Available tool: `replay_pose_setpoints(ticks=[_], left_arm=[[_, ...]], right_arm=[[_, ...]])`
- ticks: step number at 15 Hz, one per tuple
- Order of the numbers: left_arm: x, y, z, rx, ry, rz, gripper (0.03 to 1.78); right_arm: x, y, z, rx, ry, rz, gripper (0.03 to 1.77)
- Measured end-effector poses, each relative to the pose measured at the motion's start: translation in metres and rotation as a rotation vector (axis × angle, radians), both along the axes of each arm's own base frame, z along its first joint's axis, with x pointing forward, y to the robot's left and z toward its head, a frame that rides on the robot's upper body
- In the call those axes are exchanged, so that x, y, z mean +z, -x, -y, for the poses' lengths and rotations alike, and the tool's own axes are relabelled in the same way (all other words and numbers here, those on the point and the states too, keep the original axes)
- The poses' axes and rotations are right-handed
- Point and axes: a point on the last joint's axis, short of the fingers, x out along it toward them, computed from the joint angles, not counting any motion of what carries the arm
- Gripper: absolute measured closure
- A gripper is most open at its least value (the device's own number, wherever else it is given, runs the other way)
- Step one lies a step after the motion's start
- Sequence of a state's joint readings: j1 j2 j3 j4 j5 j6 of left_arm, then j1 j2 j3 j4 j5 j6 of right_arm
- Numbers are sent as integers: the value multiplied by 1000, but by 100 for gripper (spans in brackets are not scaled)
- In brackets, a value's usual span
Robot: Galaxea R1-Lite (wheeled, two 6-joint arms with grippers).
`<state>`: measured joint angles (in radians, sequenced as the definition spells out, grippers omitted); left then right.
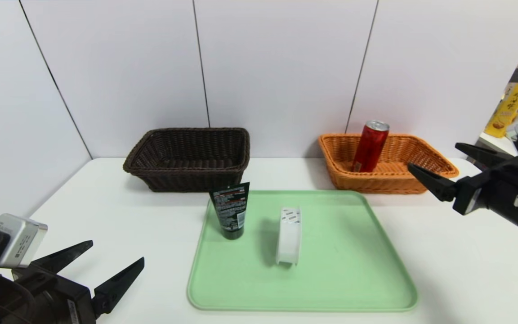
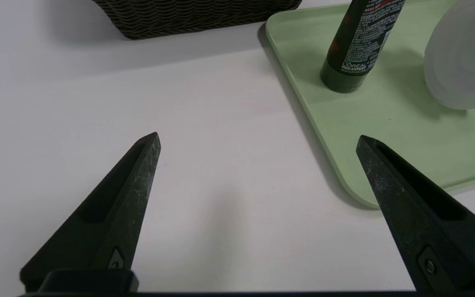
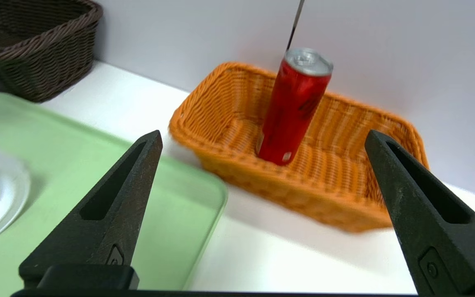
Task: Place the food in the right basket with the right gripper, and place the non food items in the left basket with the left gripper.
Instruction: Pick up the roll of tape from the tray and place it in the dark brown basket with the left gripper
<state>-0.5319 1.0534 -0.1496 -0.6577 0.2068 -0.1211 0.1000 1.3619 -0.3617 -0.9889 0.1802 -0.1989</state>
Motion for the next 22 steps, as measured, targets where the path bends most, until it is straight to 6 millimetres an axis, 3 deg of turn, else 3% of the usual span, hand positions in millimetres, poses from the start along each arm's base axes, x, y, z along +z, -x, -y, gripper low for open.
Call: replay_pose_setpoints(ticks=[4, 9, 12, 18, 22], left_arm=[[1, 0, 1, -12, 0, 4, 12], [7, -1, 12, -78, 13, 14, 12], [21, -11, 31, -112, 25, 37, 12], [36, -31, 107, -189, 67, 83, 12], [35, -26, 165, -245, 45, 77, 12]], right_arm=[[-13, 31, 0, 10, -14, -27, 11], [-17, 38, -1, 21, -29, -39, 11], [-19, 40, -1, 27, -28, -49, 11], [-25, 43, -1, 31, -25, -72, 11], [-28, 44, -1, 32, -30, -84, 11]])
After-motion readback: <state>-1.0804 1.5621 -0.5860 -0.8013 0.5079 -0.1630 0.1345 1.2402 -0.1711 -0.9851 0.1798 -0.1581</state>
